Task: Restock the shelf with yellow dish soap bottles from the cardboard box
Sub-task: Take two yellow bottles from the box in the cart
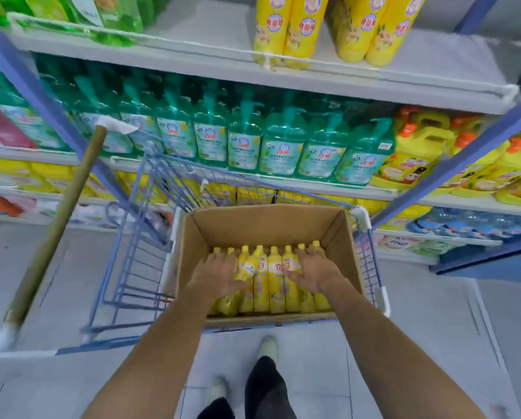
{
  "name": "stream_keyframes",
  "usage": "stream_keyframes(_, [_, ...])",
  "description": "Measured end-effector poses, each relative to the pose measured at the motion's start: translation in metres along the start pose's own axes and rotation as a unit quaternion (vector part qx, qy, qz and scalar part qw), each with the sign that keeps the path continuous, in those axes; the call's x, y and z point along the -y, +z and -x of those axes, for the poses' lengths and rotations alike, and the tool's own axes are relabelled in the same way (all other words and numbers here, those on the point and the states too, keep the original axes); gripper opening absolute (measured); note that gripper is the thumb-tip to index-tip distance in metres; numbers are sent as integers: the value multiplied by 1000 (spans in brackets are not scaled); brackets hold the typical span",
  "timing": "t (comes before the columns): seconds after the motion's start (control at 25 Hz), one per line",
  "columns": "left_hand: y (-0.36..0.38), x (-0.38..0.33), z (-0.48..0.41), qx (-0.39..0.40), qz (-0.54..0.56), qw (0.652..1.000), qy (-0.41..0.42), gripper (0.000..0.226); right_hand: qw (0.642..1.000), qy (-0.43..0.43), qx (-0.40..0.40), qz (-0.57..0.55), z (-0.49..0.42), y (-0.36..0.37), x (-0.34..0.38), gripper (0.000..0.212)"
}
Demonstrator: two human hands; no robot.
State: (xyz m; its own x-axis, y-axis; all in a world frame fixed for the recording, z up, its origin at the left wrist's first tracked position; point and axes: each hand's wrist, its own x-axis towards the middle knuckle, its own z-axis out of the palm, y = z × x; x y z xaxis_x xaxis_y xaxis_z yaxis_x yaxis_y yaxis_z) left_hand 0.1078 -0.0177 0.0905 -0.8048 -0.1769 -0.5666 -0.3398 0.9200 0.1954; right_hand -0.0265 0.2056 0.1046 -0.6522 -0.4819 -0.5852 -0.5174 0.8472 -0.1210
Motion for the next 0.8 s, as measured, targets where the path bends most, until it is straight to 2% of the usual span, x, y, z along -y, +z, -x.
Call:
stream_keyframes(0.28, [63, -3, -82, 71, 13, 997, -21, 81, 997, 42, 54, -28, -69, 59, -59, 75])
stream_keyframes(0.6, [129, 2, -161, 100, 70, 992, -37, 91, 972, 179, 17, -154, -137, 103, -95, 73])
stream_keyframes(0.68, [145, 2, -176, 89, 99, 990, -45, 88, 966, 205, -1, -160, -149, 114, -96, 75])
stream_keyframes(0.8, [161, 0, -188, 26, 111, 991, -64, 71, 957, 225, -20, -181, -161, 128, -101, 88])
